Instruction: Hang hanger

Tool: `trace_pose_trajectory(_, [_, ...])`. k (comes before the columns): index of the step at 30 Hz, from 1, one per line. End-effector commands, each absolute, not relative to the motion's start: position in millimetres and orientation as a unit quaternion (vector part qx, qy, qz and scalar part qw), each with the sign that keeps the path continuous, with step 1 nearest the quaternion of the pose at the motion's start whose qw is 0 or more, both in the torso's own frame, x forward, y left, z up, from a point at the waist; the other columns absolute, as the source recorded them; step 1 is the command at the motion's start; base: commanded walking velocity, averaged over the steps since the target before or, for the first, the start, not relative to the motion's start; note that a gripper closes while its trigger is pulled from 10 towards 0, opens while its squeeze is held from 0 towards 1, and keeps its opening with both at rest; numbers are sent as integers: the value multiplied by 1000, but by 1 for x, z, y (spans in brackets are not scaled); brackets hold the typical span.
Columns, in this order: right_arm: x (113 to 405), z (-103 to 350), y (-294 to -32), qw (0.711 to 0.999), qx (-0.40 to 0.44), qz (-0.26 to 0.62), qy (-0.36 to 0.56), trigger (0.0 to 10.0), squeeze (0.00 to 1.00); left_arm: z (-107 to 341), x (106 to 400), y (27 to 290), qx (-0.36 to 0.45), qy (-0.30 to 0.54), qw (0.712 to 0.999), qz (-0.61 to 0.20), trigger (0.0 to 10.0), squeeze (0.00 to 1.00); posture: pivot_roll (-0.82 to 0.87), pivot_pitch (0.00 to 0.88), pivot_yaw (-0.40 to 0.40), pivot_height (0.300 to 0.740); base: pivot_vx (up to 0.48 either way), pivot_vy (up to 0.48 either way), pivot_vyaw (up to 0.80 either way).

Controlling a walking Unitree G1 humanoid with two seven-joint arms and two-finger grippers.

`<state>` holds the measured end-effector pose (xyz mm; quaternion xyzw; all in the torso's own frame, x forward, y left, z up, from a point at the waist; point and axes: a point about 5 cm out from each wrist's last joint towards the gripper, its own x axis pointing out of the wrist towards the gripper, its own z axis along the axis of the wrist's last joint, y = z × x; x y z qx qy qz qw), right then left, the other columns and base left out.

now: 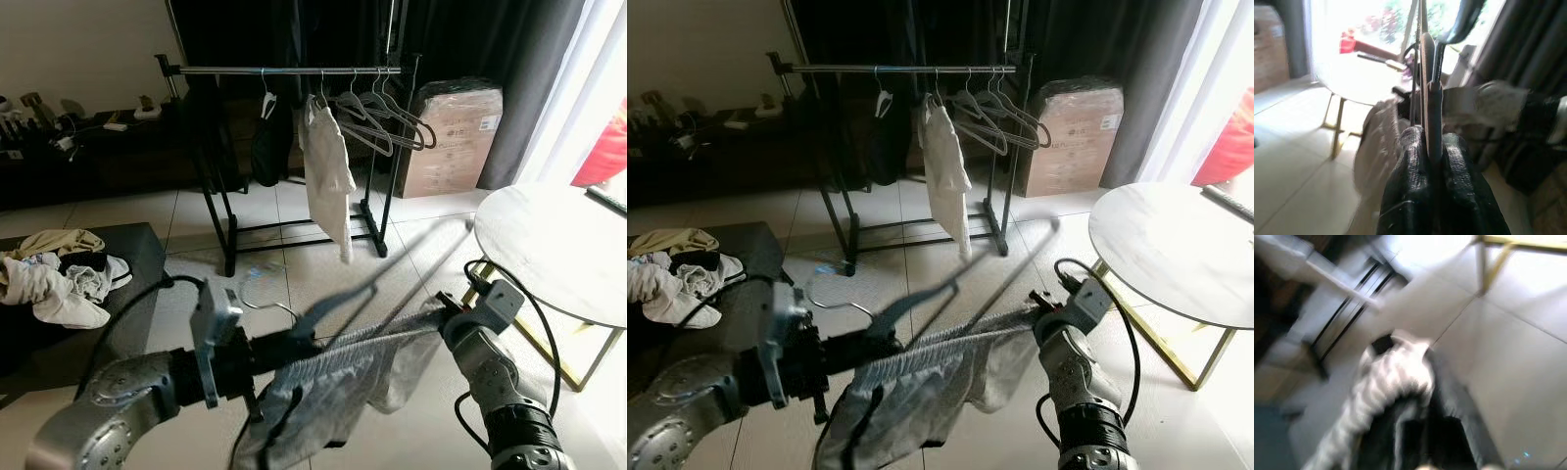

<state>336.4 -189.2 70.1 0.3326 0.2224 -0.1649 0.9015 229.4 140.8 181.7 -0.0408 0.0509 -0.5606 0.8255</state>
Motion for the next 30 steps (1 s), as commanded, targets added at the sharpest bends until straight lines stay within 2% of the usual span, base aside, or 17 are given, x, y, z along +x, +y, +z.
trace_pose_trajectory(1, [335, 73, -210, 883, 362, -223, 196, 0, 0, 189, 219, 144, -31, 47, 805, -590, 10000, 0, -48, 56, 28, 740, 0, 0, 0])
trace_pose_trajectory(5, [337, 75, -220, 866, 391, -251, 182, 0, 0, 178, 210, 146, -7, 89, 786, -612, 10000, 0, -50, 57, 29, 740, 0, 0, 0])
trace_pose_trajectory(8, [340, 77, -211, 886, 366, -207, 198, 0, 0, 178, 231, 147, -1, 62, 836, -544, 10000, 0, -49, 62, 27, 740, 0, 0, 0])
trace_pose_trajectory(9, [341, 76, -201, 898, 344, -170, 214, 0, 0, 182, 248, 145, -25, 44, 869, -492, 10000, 0, -49, 62, 27, 740, 0, 0, 0])
trace_pose_trajectory(16, [339, 75, -171, 916, 319, -85, 228, 0, 0, 199, 275, 122, -63, -58, 914, -397, 10000, 0, -51, 74, 22, 740, 0, 0, 0])
trace_pose_trajectory(18, [332, 75, -145, 924, 286, 20, 252, 0, 0, 199, 280, 103, -127, -65, 912, -385, 10000, 0, -58, 79, 19, 740, 0, 0, 0])
trace_pose_trajectory(20, [329, 76, -135, 928, 263, 64, 257, 0, 0, 198, 282, 97, -143, -63, 912, -378, 10000, 0, -60, 79, 19, 740, 0, 0, 0])
trace_pose_trajectory(21, [324, 78, -125, 929, 244, 106, 255, 0, 0, 196, 287, 92, -147, -64, 921, -356, 10000, 0, -62, 81, 18, 740, 0, 0, 0])
trace_pose_trajectory(26, [319, 82, -116, 929, 219, 158, 253, 0, 0, 195, 295, 88, -161, -68, 933, -314, 10000, 0, -62, 83, 17, 740, 0, 0, 0])
trace_pose_trajectory(28, [306, 88, -104, 921, 175, 243, 249, 0, 0, 195, 308, 89, -122, -91, 960, -235, 10000, 0, -61, 83, 16, 740, 0, 0, 0])
trace_pose_trajectory(30, [303, 89, -102, 918, 166, 261, 247, 0, 0, 194, 311, 91, -115, -94, 965, -217, 10000, 0, -62, 84, 16, 740, 0, 0, 0])
